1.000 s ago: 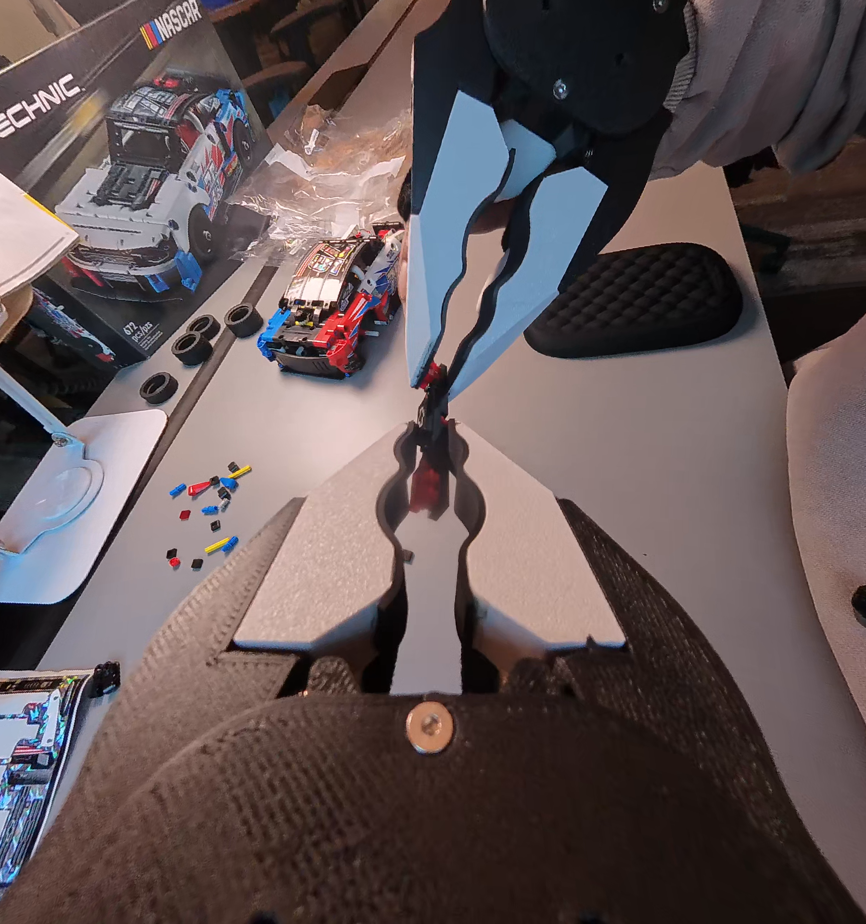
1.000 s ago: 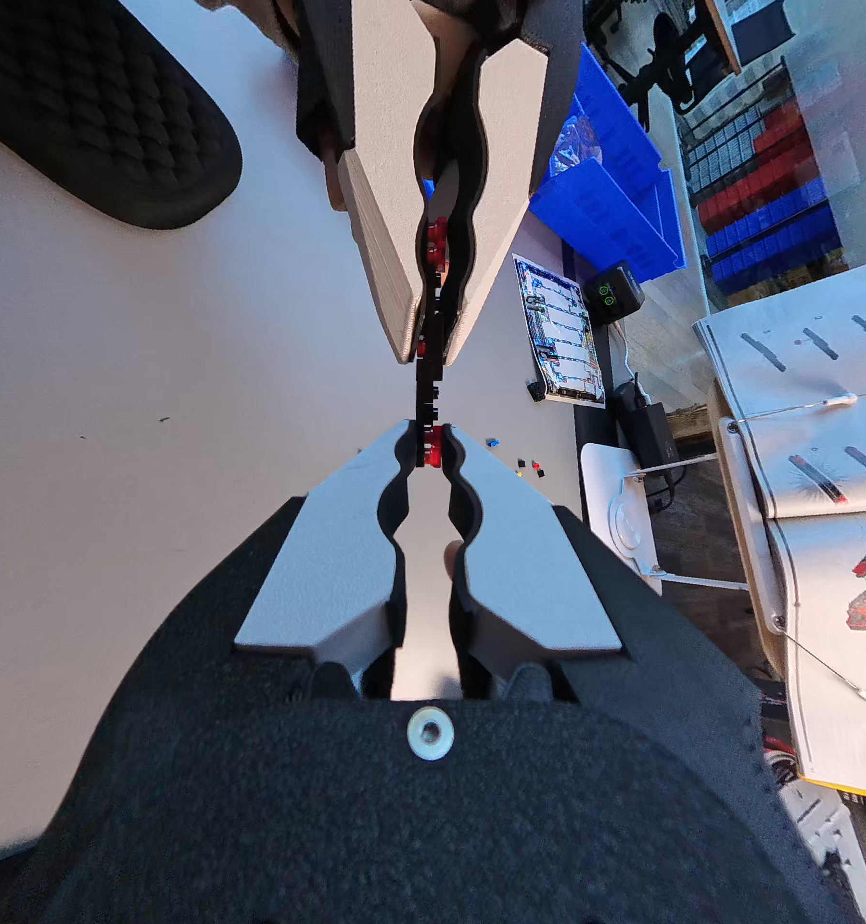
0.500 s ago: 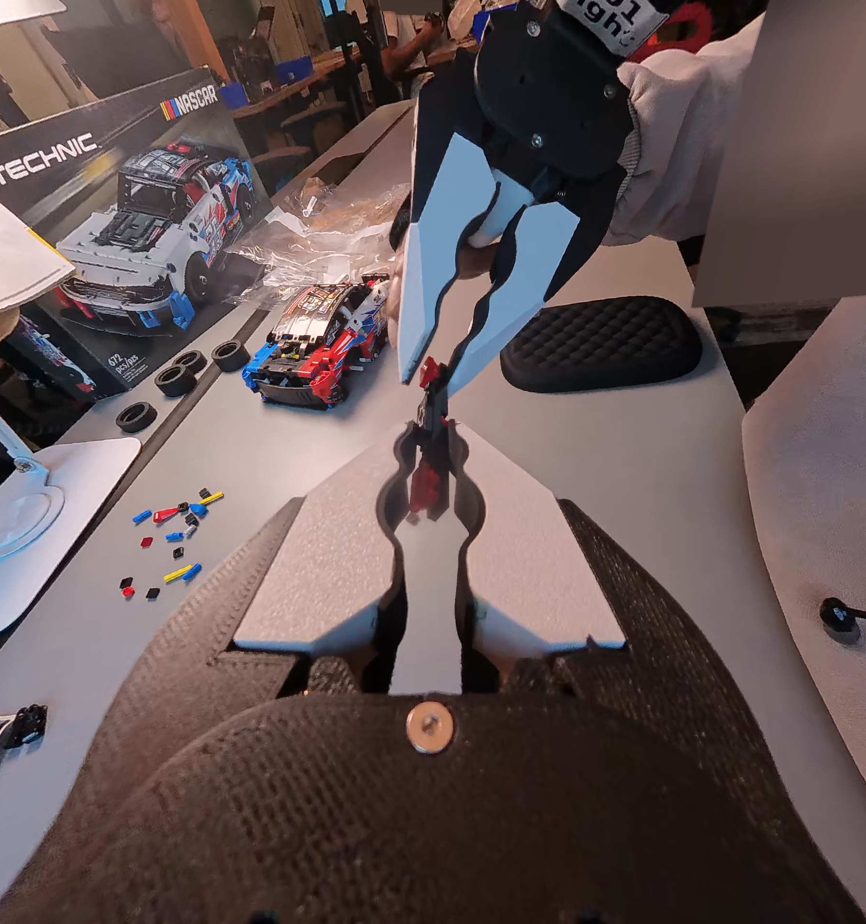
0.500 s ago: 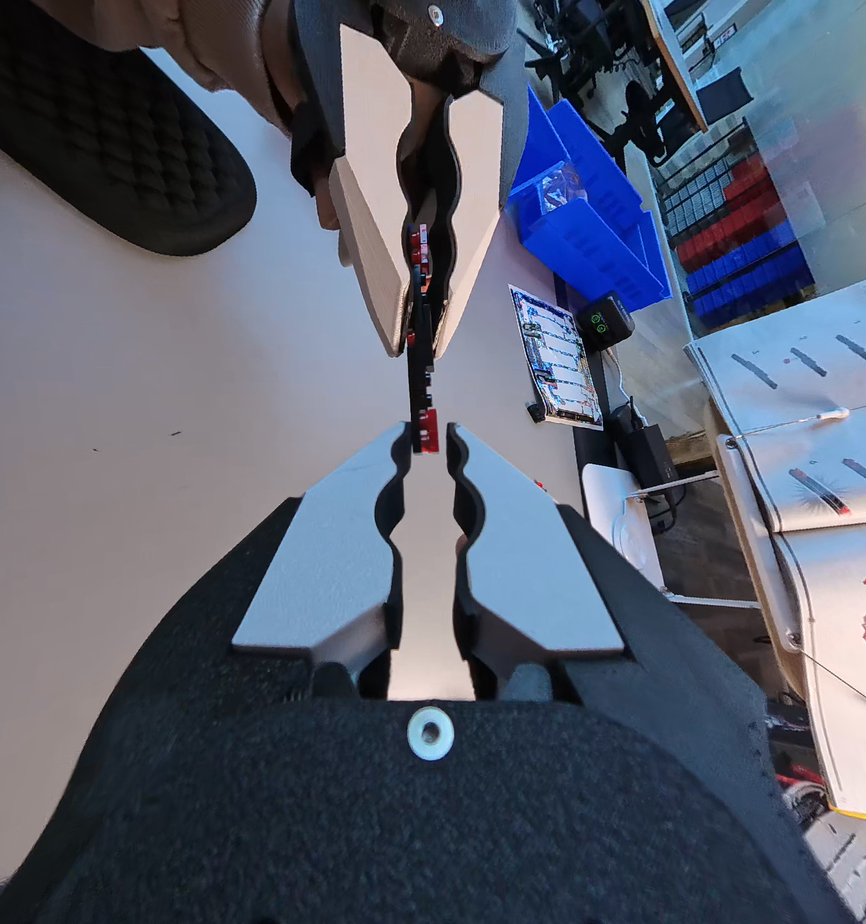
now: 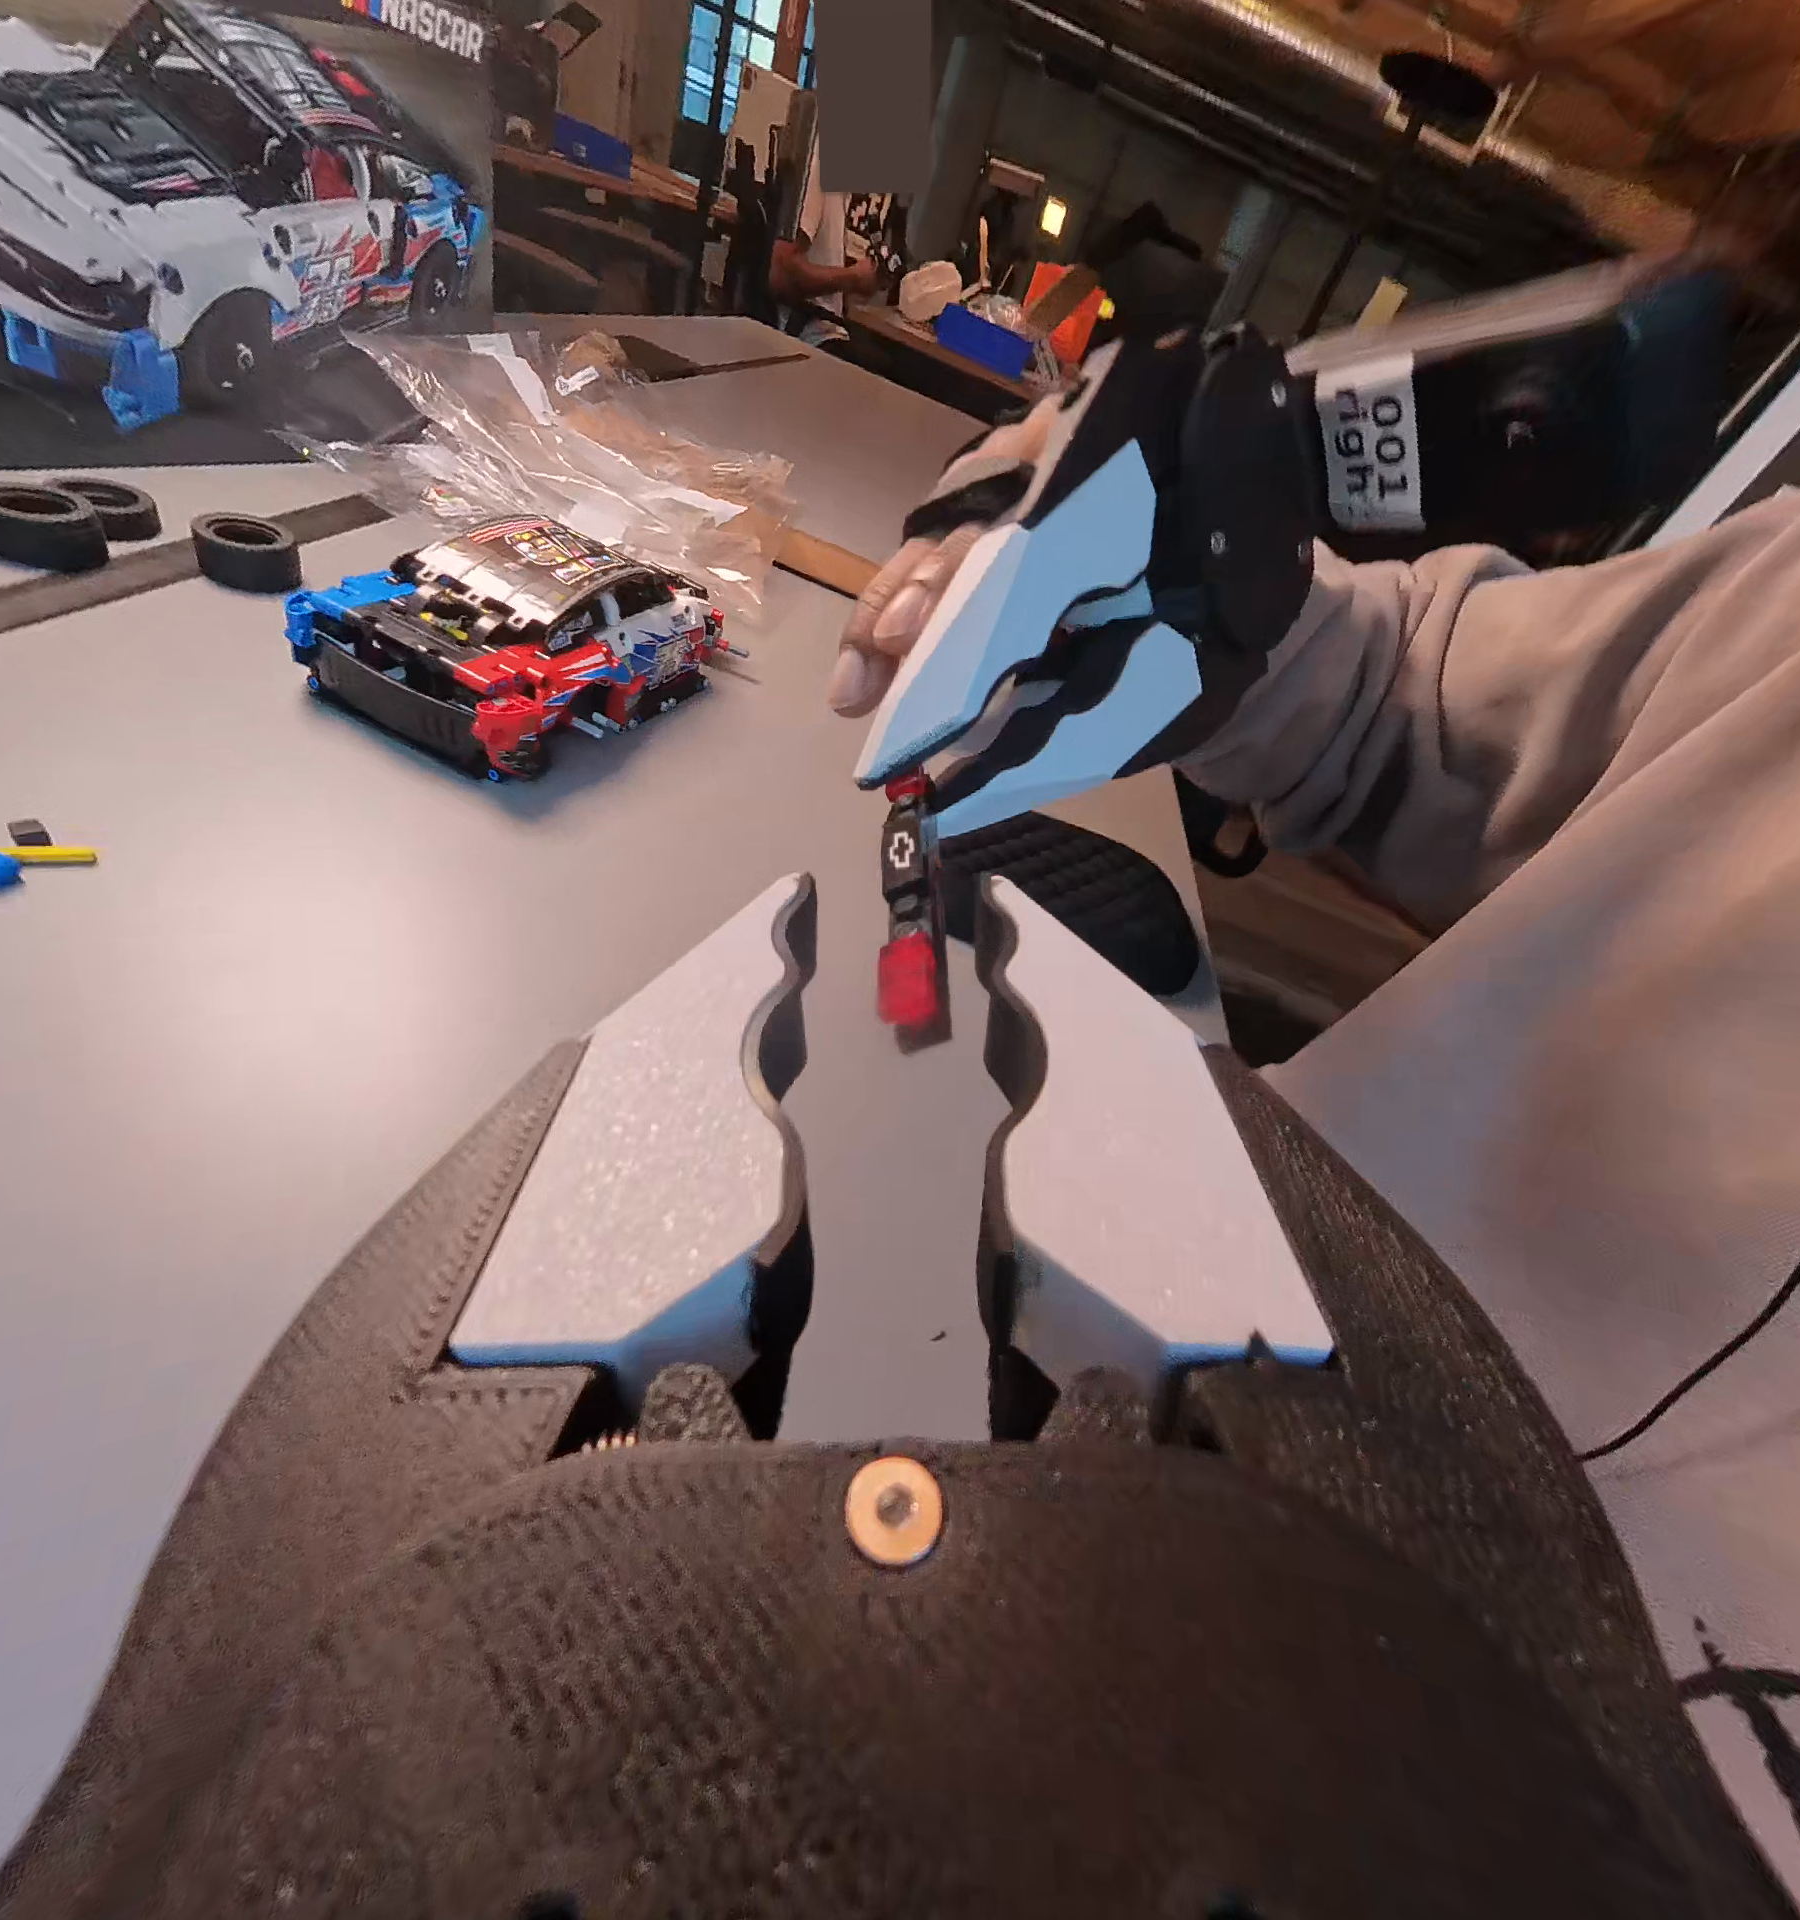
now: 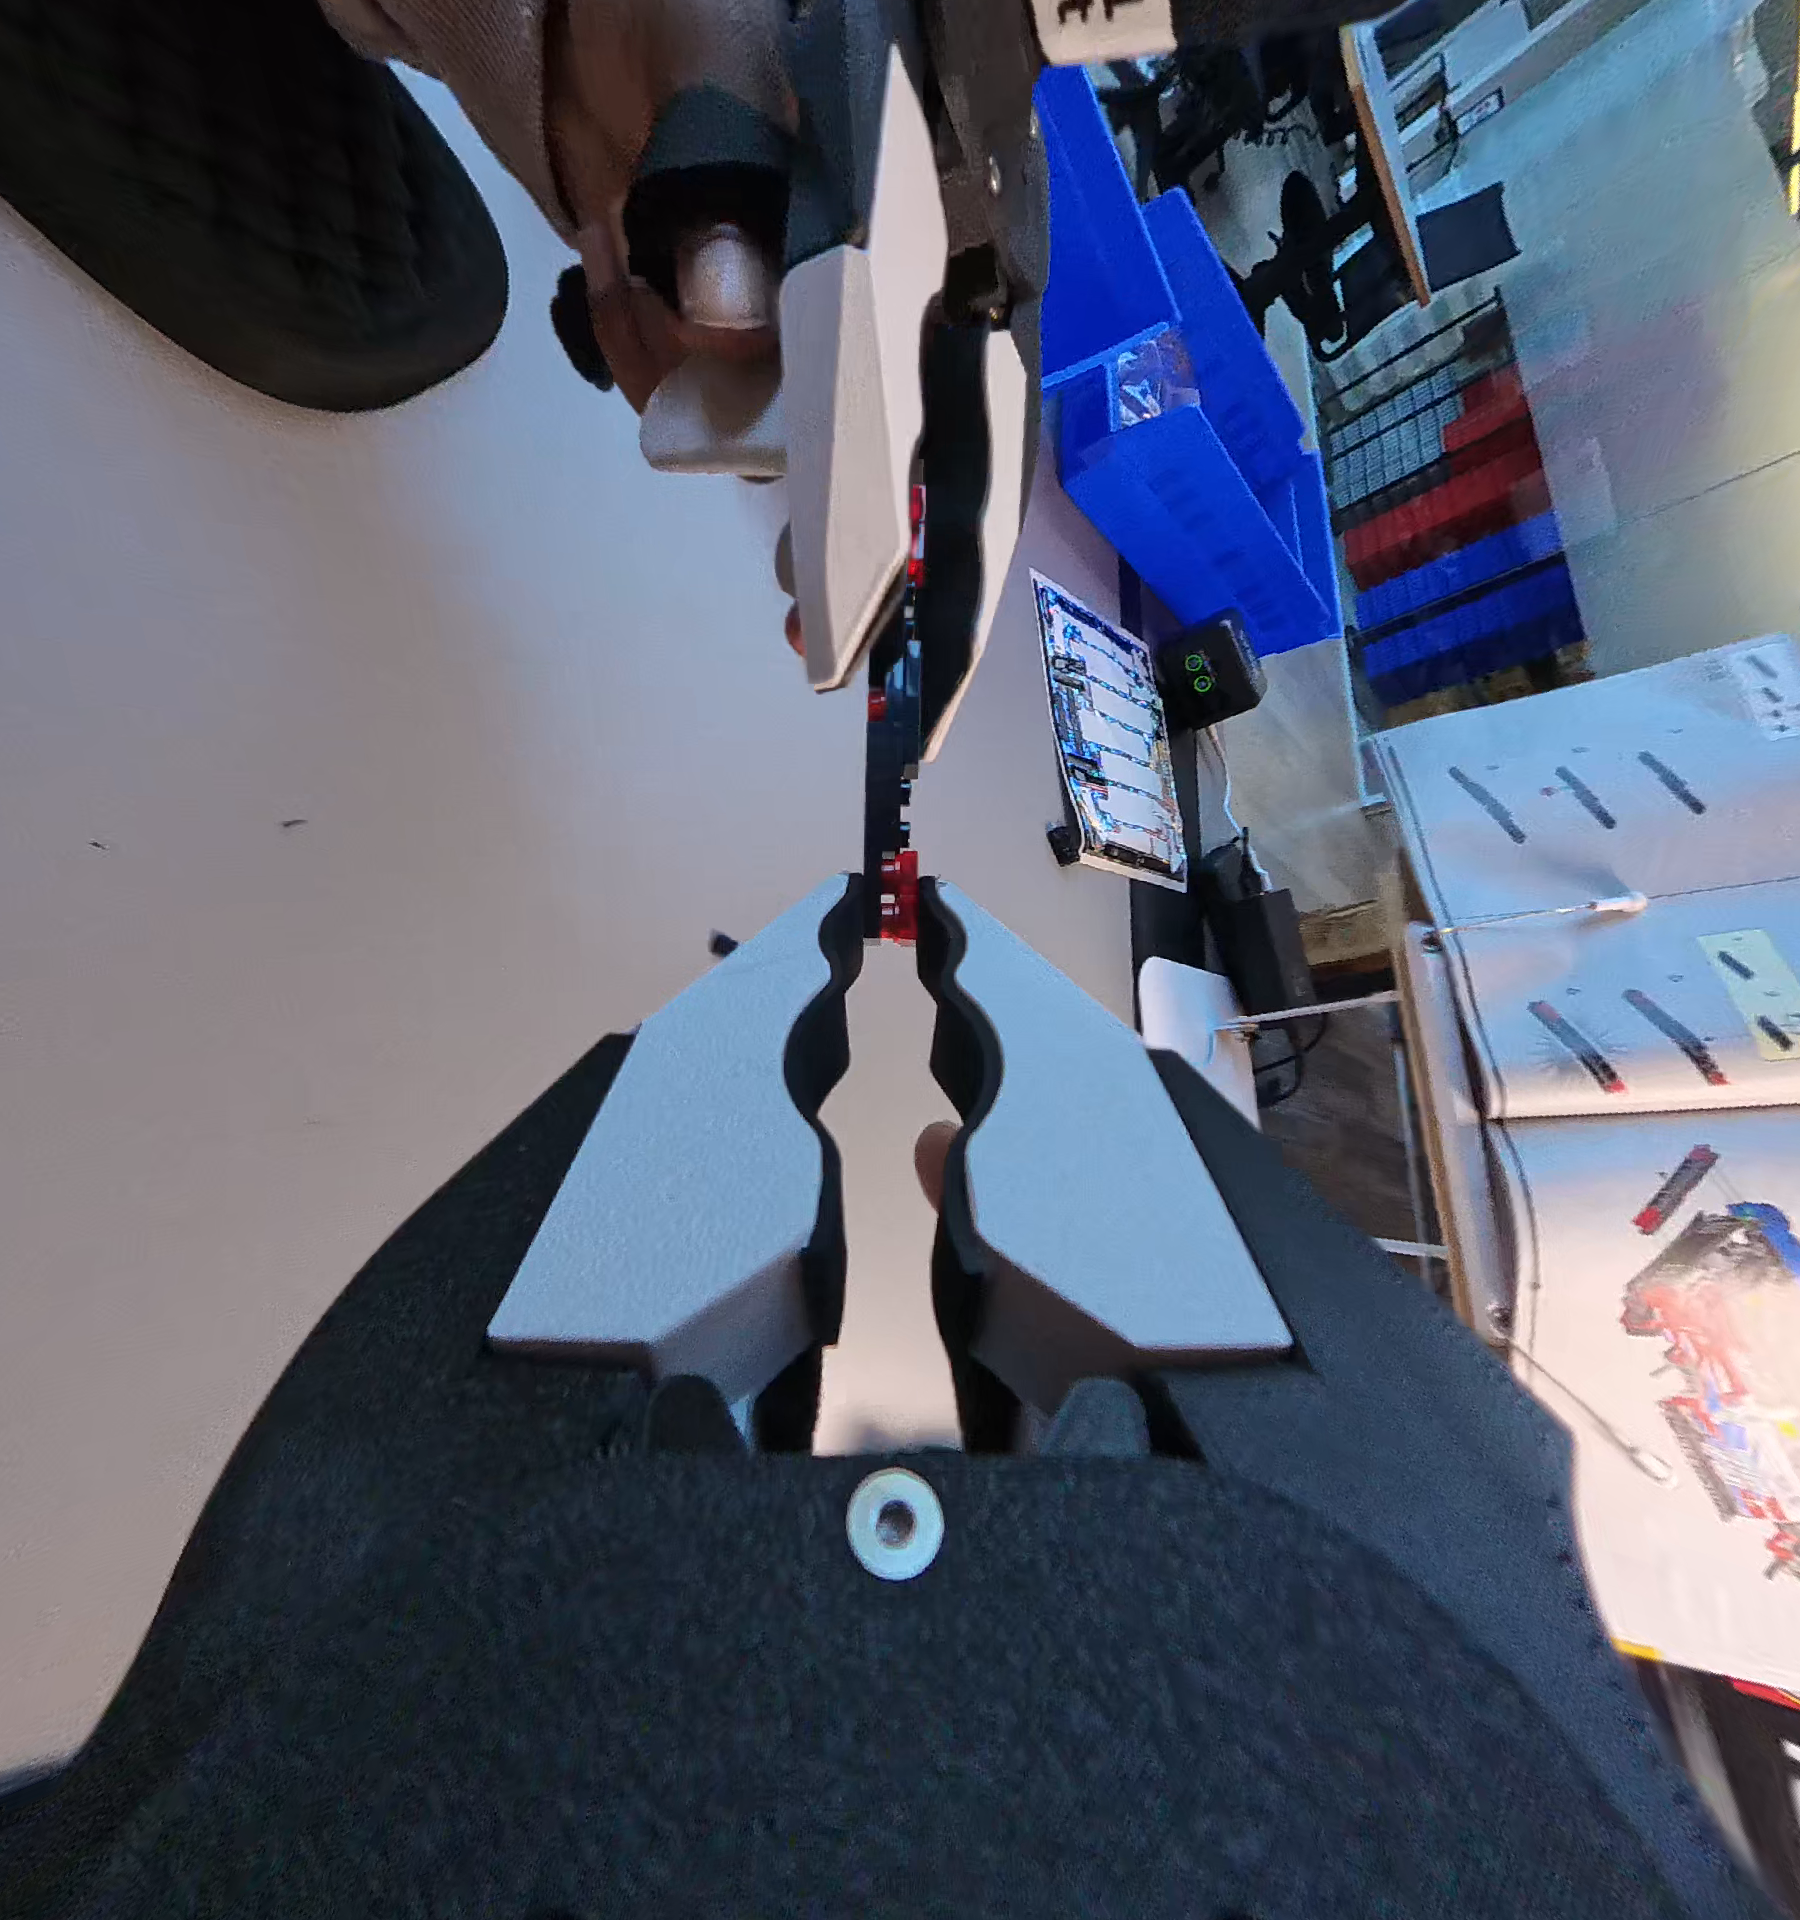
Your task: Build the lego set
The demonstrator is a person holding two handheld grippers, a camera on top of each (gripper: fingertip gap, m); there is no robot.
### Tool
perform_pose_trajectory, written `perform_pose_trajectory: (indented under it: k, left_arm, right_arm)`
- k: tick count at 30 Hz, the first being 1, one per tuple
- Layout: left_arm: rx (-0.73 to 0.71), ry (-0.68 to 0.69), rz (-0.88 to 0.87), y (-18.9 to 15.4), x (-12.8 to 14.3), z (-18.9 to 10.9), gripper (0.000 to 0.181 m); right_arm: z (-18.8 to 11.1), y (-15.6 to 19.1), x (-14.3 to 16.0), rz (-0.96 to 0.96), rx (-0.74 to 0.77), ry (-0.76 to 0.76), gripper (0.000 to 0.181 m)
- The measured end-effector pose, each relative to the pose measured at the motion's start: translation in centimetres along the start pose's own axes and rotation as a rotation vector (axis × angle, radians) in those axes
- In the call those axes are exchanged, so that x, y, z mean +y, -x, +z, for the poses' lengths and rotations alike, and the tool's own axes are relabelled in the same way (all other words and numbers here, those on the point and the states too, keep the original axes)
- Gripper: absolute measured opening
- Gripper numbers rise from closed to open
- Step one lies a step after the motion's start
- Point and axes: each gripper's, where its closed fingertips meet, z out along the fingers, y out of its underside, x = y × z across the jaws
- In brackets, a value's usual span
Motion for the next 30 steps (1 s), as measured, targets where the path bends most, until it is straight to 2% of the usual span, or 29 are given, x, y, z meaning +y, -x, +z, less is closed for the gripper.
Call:
perform_pose_trajectory:
  k: [2, 5, 7, 9, 11, 14, 19, 30]
  left_arm:
    - [0.023, -0.018, -0.069, 0.2, 0.1, 0.1, 0.008]
    - [0.02, 0.012, -0.024, 0.6, 0.9, 0.3, 0.006]
    - [-0.011, 0.027, 0.101, 1.0, 1.5, 0.4, 0.005]
    - [-0.037, 0.023, 0.257, 1.2, 2.2, 0.5, 0.005]
    - [-0.066, 0.027, 0.356, 1.4, 2.9, 0.7, 0.006]
    - [-0.076, 0.054, 0.42, 1.6, 3.7, 1.1, 0.006]
    - [-0.075, 0.065, 0.399, 2.2, 4.3, 1.5, 0.006]
    - [-0.026, -0.025, 0.331, 1.3, 3.0, 1.3, 0.006]
  right_arm:
    - [0.3, 0.0, 0.2, -0.067, 0.044, 0.018, 0.007]
    - [0.6, 0.1, 0.6, -0.095, 0.095, 0.016, 0.008]
    - [0.7, 0.8, 0.9, 0.016, 0.043, -0.022, 0.015]
    - [0.6, 1.8, 1.2, 0.218, -0.075, -0.092, 0.033]
    - [0.6, 2.4, 2.0, 0.387, -0.158, -0.144, 0.038]
    - [1.2, 3.3, 2.8, 0.528, -0.225, -0.217, 0.033]
    - [1.8, 2.9, 2.9, 0.686, -0.262, -0.372, 0.008]
    - [0.5, 2.0, 1.5, 0.699, -0.29, -0.643, 0.005]
